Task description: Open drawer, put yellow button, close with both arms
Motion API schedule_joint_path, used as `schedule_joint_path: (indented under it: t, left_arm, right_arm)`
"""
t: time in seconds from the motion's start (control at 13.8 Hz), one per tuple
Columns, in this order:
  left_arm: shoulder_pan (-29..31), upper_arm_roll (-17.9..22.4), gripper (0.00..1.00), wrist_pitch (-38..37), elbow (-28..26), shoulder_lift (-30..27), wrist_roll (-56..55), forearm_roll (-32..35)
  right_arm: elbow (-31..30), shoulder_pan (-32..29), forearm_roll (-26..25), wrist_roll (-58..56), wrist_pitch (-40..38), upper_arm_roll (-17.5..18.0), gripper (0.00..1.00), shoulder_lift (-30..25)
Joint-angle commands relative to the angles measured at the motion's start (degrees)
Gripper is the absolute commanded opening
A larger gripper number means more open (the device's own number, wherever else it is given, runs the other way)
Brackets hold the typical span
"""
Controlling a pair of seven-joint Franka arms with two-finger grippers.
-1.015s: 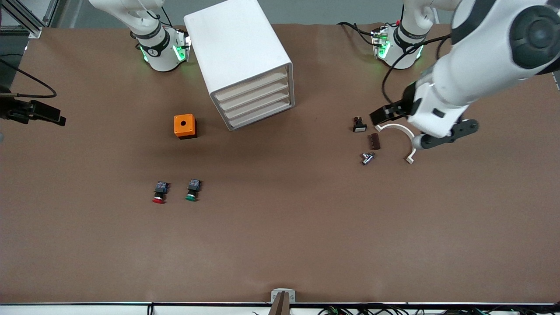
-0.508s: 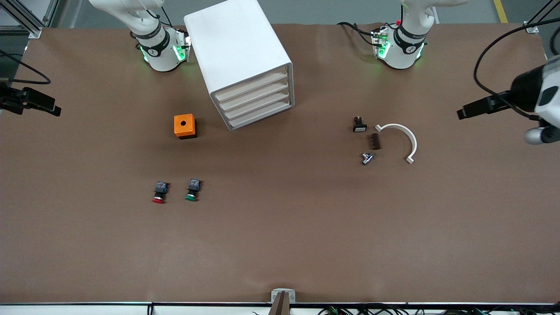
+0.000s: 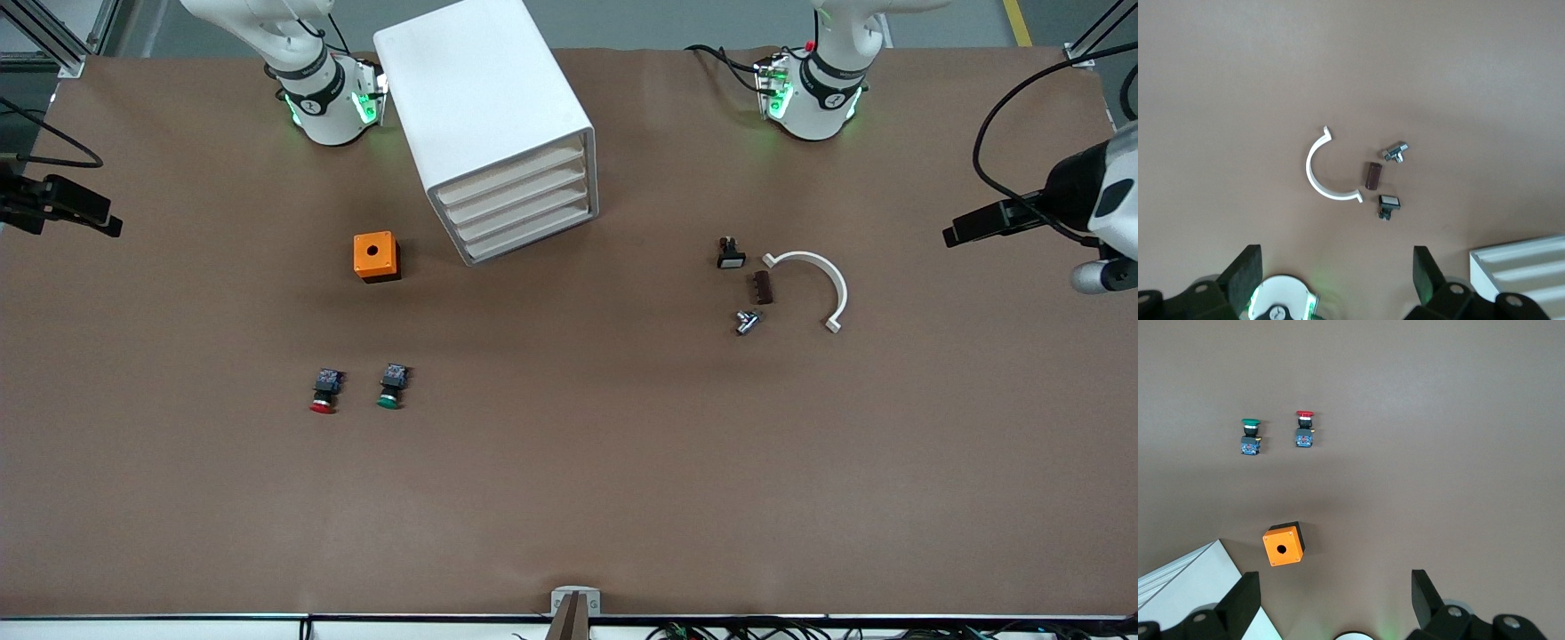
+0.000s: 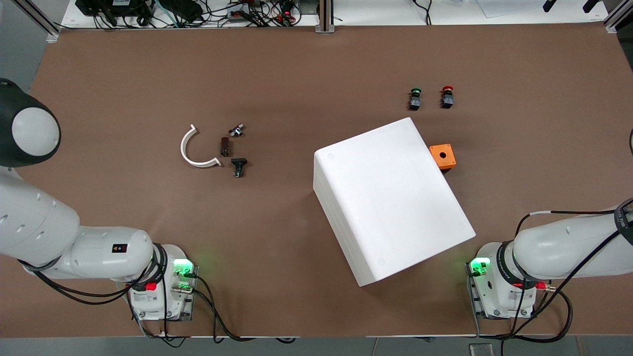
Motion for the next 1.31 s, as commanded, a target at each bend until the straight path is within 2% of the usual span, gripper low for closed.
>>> schedule_joint_path:
  t: [0.0, 0.22, 0.36, 0.65, 1.02, 1.23]
  left_arm:
    - [-3.64, 3.41, 0.99, 7.11, -11.62, -8.73, 1.29, 1.93]
    - [-3.3, 3.6, 0.99, 11.25, -16.56, -13.05, 4.28, 1.93]
    - [-3.21, 3.51, 0.99, 11.96, -16.22, -13.5, 4.28, 1.93]
    - [-3.48, 3.07, 0.99, 13.89, -15.25, -12.45, 4.28, 2.89]
    - [-3.92, 3.07, 0.99, 15.92, -6.74, -7.62, 4.28, 3.33]
    - [-4.18, 3.07, 0.99, 15.84, -6.37, -7.17, 4.28, 3.33]
  right_arm:
    - [-1.25, 0.75, -0.74, -1.54, 1.2, 0.33, 1.0, -1.7]
    - [-4.48, 0.76, -0.74, -1.55, 3.56, 0.42, 1.0, -3.8]
    - [-7.74, 0.67, -0.74, -3.03, 5.85, 0.42, 1.0, -6.0]
    - [-8.81, 0.14, -0.74, -4.27, 6.74, 0.42, 1.0, -6.62]
    - [-13.19, 0.49, -0.74, -4.27, 9.9, 0.24, 1.0, -9.6]
    - [-13.11, 0.32, -0.74, -4.18, 9.9, 0.24, 1.0, -9.61]
